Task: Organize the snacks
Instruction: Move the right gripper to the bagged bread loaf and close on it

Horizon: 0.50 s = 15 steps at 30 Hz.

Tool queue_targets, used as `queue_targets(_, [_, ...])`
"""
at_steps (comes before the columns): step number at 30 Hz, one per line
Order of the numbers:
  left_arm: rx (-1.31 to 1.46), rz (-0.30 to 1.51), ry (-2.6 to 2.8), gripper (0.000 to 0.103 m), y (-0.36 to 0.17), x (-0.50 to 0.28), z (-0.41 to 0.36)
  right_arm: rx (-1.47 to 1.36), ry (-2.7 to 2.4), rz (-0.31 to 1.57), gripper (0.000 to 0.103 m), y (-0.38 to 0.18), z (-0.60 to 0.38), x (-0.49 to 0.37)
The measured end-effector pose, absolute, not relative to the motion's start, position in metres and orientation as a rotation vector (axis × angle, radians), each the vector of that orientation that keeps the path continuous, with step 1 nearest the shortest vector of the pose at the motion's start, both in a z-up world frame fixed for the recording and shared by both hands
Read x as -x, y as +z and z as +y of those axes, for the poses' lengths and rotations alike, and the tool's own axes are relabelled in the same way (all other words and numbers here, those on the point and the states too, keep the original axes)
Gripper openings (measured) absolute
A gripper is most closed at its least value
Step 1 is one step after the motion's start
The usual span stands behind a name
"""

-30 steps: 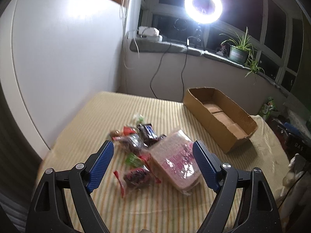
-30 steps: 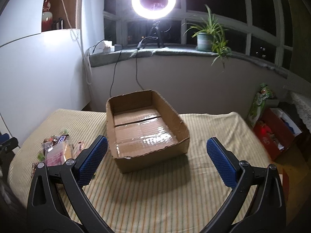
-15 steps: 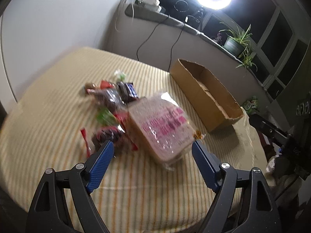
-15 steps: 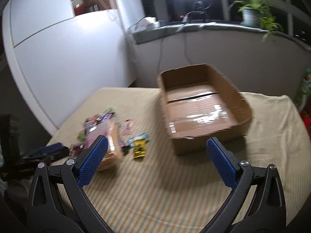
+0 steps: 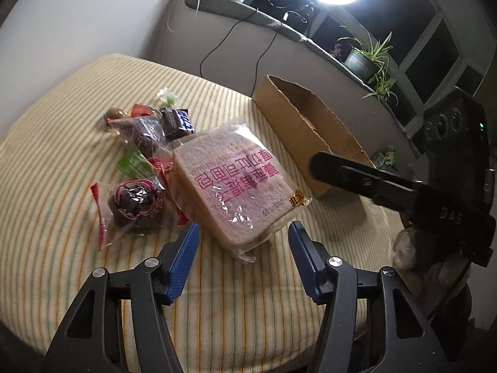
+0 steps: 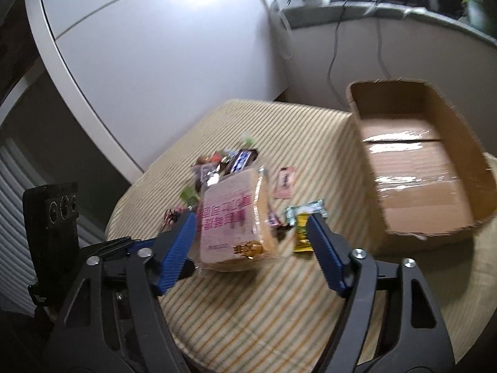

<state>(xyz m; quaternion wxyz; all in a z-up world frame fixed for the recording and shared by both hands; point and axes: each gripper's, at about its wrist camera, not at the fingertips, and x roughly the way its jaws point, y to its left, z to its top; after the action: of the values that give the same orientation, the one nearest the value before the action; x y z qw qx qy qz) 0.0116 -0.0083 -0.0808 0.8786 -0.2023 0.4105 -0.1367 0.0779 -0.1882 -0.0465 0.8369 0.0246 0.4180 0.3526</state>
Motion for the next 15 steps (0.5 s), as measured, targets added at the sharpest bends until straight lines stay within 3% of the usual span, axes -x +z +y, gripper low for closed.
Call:
queue_targets(7, [0.443, 0.874, -0.296, 0.058, -0.087, -0.018, -0.008, -0.039, 0.787, 0.984, 0.071, -0.065, -0.169, -0.097])
queue_targets(15, [0.447, 0.888, -0.293, 0.058, -0.091, -0.026, -0.012, -0.023, 0.824, 1.057, 0.062, -0.08, -0.156, -0.108])
